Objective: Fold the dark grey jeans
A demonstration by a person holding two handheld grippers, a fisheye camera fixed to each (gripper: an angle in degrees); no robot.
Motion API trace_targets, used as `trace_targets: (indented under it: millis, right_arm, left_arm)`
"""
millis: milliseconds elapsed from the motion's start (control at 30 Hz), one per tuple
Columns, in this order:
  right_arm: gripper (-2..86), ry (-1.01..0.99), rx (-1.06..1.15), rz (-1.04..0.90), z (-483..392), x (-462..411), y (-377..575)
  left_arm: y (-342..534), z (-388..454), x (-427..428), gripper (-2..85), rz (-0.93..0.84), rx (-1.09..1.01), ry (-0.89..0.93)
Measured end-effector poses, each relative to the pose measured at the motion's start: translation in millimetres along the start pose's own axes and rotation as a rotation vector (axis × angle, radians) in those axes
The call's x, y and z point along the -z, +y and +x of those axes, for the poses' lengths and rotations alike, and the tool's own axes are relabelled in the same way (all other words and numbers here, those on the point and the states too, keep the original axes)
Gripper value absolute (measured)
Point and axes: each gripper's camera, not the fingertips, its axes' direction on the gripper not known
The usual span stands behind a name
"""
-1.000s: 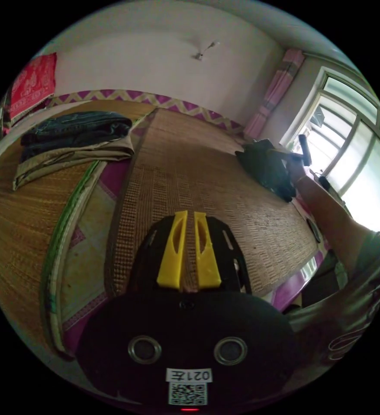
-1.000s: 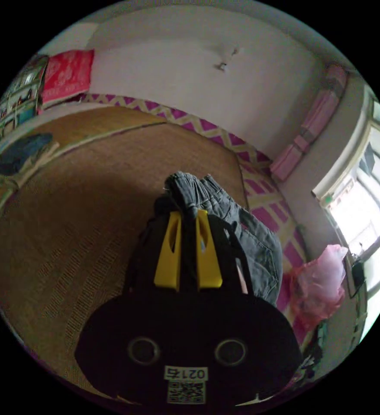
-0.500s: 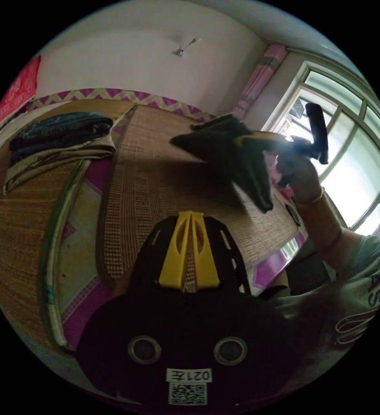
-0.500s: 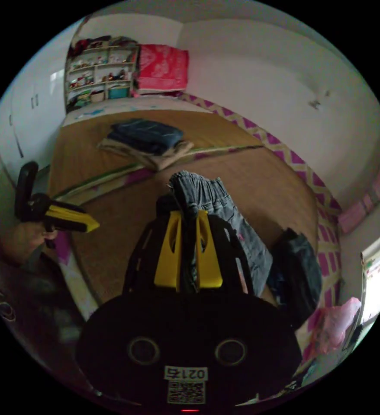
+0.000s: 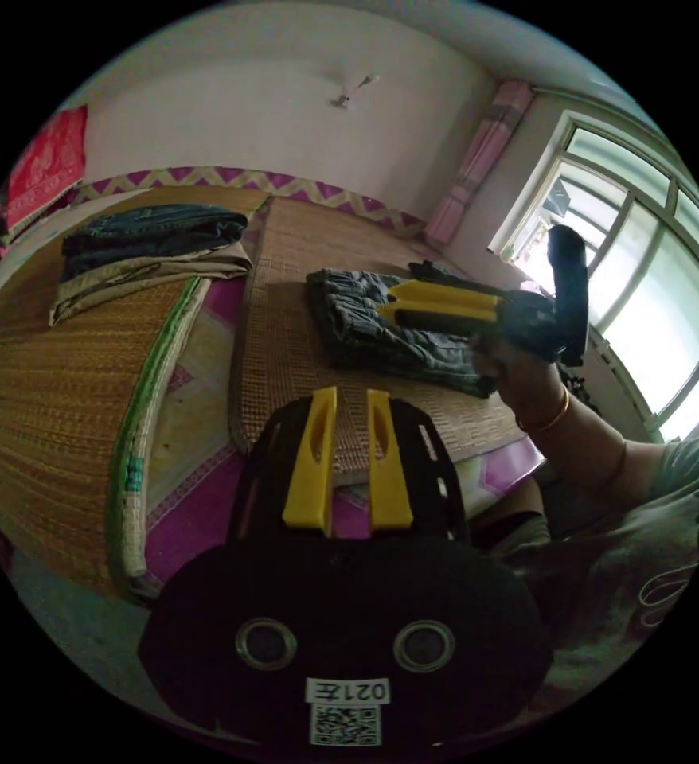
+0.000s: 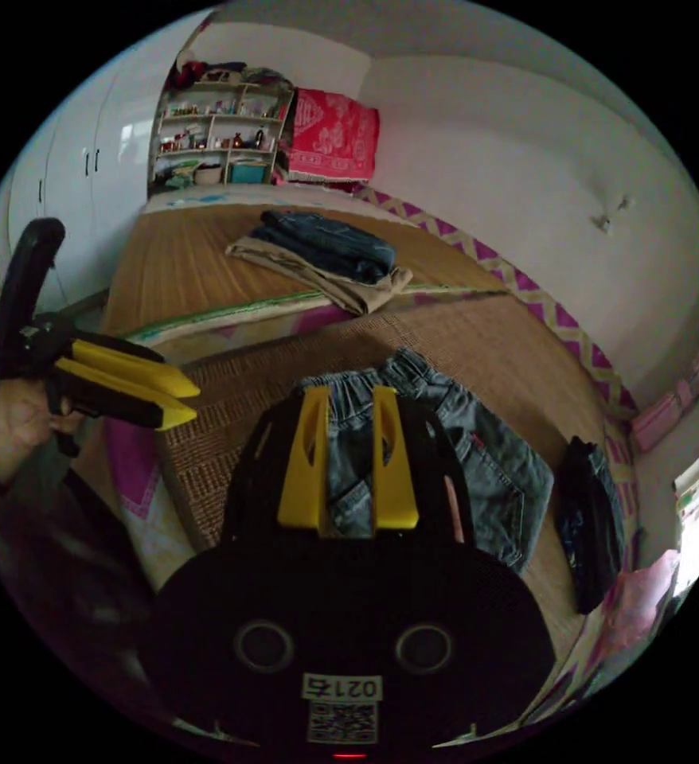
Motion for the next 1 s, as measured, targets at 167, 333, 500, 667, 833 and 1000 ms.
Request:
trace_targets:
  millis: [167, 333, 500, 667, 833, 1000]
  right_arm:
    - [11.0, -0.006, 0.032, -0.077, -11.5, -18.0, 14.8]
    - [11.5, -0.014, 0.052, -0.059, -7.5, 0.5, 39.2]
    - [10.5, 0.087, 0.115, -0.117, -3.5, 3.0, 66.9]
    - [5.2, -0.022, -0.099, -0.004, 56.8, 33.0, 100.3]
    - [4.6, -0.265, -0.431, 0.184, 181.9, 101.3, 160.4]
    - [4.3, -0.287, -0.773, 0.382, 337.5, 200.6, 295.9]
  left_arm:
    - [5.8, 8.4, -0.4, 1.3, -0.008, 0.0, -0.034]
    - [10.3, 10.1, -2.0, 0.3, -0.023, 0.009, -0.06]
    - [12.6, 13.5, -6.1, 2.4, -0.027, 0.022, -0.069]
    - [12.1, 19.8, -12.4, 0.8, -0.037, 0.025, -0.063]
    - [8.1, 27.6, -26.8, -0.9, -0.07, 0.015, -0.046]
    - [-1.4, 42.3, -45.8, -1.0, -0.079, -0.01, -0.044]
